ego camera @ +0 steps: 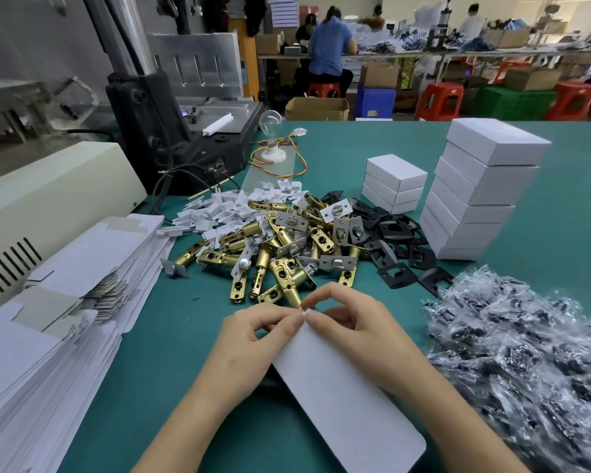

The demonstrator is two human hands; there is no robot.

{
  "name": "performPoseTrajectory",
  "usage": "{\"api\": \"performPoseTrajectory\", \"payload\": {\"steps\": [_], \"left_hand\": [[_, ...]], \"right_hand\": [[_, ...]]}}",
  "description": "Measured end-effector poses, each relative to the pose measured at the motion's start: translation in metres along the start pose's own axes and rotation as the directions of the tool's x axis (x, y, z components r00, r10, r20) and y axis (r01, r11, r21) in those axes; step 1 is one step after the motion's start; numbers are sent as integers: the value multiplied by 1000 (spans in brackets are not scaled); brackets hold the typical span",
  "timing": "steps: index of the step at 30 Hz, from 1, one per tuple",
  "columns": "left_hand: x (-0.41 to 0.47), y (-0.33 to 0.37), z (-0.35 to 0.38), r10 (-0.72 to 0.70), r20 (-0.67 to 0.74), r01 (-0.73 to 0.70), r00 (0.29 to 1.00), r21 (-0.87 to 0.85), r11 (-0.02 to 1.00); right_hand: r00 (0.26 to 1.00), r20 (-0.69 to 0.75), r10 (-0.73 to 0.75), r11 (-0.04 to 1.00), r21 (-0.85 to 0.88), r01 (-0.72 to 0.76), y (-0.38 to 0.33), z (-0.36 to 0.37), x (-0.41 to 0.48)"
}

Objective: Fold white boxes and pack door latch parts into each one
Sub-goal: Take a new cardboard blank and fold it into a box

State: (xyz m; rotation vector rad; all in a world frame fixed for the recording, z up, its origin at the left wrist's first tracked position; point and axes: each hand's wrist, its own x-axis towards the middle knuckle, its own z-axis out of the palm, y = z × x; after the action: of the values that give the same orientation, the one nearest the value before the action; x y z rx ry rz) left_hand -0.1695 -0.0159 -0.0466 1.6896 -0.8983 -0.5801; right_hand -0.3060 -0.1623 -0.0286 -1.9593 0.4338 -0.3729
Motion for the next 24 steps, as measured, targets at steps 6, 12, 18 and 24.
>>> {"api": "performPoseTrajectory", "payload": {"steps": [6,12,18,24], "left_hand": [[0,6,6,-16,-41,11,999,-120,993],[0,6,4,-64,-59,52,996,-180,982],[0,12,8,-137,42,144,990,-311,940],[0,15,-1,-216,87,233,972,-395,888]], "right_hand": [[989,-138,54,991,132,-36,2,-8,4],[984,-154,87,987,149,-63,4,-6,4],[974,-207,95,988,143,-66,-1,-7,2],[982,-108,158,970,203,-134,-4,-10,3]]}}
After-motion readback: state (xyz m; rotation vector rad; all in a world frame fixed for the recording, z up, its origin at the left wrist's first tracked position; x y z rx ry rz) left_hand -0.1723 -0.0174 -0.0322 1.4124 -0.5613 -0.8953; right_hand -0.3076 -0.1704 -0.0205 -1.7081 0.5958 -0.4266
